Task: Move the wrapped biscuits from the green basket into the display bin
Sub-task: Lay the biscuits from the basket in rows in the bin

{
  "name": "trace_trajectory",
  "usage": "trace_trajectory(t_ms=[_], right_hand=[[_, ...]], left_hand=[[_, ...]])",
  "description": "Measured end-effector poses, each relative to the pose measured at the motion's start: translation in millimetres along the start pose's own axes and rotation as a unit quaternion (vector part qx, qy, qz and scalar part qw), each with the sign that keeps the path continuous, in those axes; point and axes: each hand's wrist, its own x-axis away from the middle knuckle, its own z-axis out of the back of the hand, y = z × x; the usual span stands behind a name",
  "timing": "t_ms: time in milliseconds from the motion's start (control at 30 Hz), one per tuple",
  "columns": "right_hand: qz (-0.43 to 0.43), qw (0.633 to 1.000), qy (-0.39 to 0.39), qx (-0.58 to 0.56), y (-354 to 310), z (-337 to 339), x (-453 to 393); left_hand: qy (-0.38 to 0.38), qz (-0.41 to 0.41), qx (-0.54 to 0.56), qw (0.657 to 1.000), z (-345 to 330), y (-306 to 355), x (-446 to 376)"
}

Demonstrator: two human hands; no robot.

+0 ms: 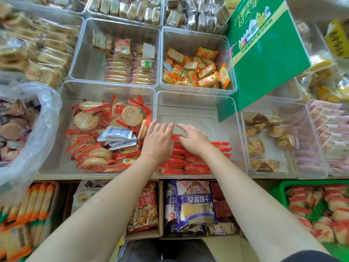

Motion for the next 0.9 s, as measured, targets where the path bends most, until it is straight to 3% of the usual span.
trace_trajectory(t_ms=[167, 300, 400, 500, 667, 767, 833, 900], right_hand=[[0.028, 0.991, 0.131, 0.02, 14.9, 4.8, 39.3], [0.005, 0.98, 0.193, -0.046, 31.7, 11.3, 76.8], [0.002, 0.971, 0.226, -0.073, 51.7, 13.2, 102.0], [-0.024, 0.962, 0.231, -0.146, 86.9, 15.3, 125.2], [-0.061, 0.939, 0.235, -0.245, 188.4, 29.3, 163.5], [-0.058, 0.937, 0.219, -0.266, 270.8, 37.1, 189.6], [-0.056, 0.942, 0.205, -0.26, 332.4, 40.5, 209.0], [-0.077, 0.946, 0.193, -0.248, 397.3, 40.5, 226.3]], left_hand=[[-0.012, 0.003, -0.021, 1.0, -1.3, -0.6, 0.4], [-0.056, 0.059, -0.04, 0.996, 11.5, 23.3, -2.2], [-0.028, 0.115, 0.081, 0.99, 26.6, 68.5, -4.0], [-0.059, 0.165, 0.213, 0.961, 28.3, 125.9, 1.6], [-0.147, 0.215, 0.376, 0.889, -9.7, 237.7, 11.2], [-0.095, 0.243, 0.35, 0.9, -38.2, 317.7, 8.9], [-0.075, 0.268, 0.417, 0.865, -61.7, 374.5, 7.0], [-0.094, 0.262, 0.424, 0.862, -91.3, 428.9, 8.0]])
